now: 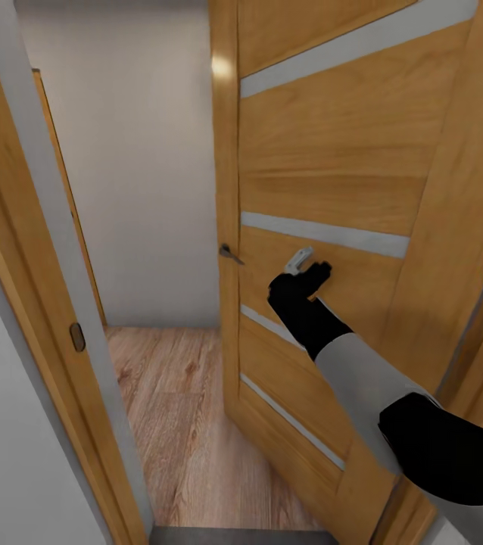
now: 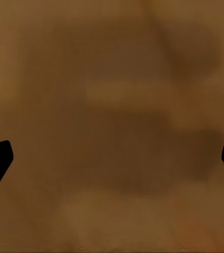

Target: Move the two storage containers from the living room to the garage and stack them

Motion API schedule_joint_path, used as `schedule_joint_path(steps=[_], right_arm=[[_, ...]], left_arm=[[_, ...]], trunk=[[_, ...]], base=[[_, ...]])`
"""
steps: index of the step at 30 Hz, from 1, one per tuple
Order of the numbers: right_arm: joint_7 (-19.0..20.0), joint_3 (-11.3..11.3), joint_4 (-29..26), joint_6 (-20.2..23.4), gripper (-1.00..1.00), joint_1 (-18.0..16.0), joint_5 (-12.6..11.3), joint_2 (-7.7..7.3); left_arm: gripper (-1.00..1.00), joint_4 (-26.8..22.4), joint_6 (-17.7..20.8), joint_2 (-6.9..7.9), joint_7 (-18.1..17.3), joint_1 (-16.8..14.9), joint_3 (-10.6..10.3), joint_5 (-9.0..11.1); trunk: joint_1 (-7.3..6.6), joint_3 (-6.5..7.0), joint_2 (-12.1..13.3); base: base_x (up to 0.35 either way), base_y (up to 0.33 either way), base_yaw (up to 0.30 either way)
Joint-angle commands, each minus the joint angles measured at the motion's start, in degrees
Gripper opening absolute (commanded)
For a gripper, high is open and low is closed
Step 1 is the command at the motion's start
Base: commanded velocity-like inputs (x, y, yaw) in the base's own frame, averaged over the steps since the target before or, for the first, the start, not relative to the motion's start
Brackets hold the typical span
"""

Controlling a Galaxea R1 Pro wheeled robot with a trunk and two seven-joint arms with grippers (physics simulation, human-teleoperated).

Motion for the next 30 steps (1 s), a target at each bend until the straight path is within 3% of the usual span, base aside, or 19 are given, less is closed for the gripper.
schedule_joint_path(steps=[1,3,7,30], right_arm=[[-0.66,-1.14,1.77,0.27,1.00,-0.88,-1.20,0.00],[-0.77,-1.27,3.44,0.27,1.00,-1.94,-3.06,0.00],[-1.10,-1.35,5.85,0.27,1.00,-3.31,-4.59,0.00],[-2.44,-1.68,17.29,0.27,1.00,-9.54,-7.53,0.00]], left_arm=[[1.00,-0.05,-0.11,-0.01,0.07,0.01,0.02,0.60],[1.00,-0.05,-0.10,-0.01,0.07,0.01,0.02,0.60],[1.00,-0.05,-0.09,-0.01,0.03,0.01,0.02,0.60],[1.00,-0.05,-0.14,-0.03,-0.02,0.01,0.02,0.60]], trunk=[[0.00,-0.07,-0.02],[0.00,-0.07,-0.02],[0.00,-0.07,-0.02],[0.00,-0.07,-0.02]], base=[[0.000,0.000,0.000],[0.000,0.000,0.000],[0.000,0.000,0.000],[0.000,0.000,0.000]])
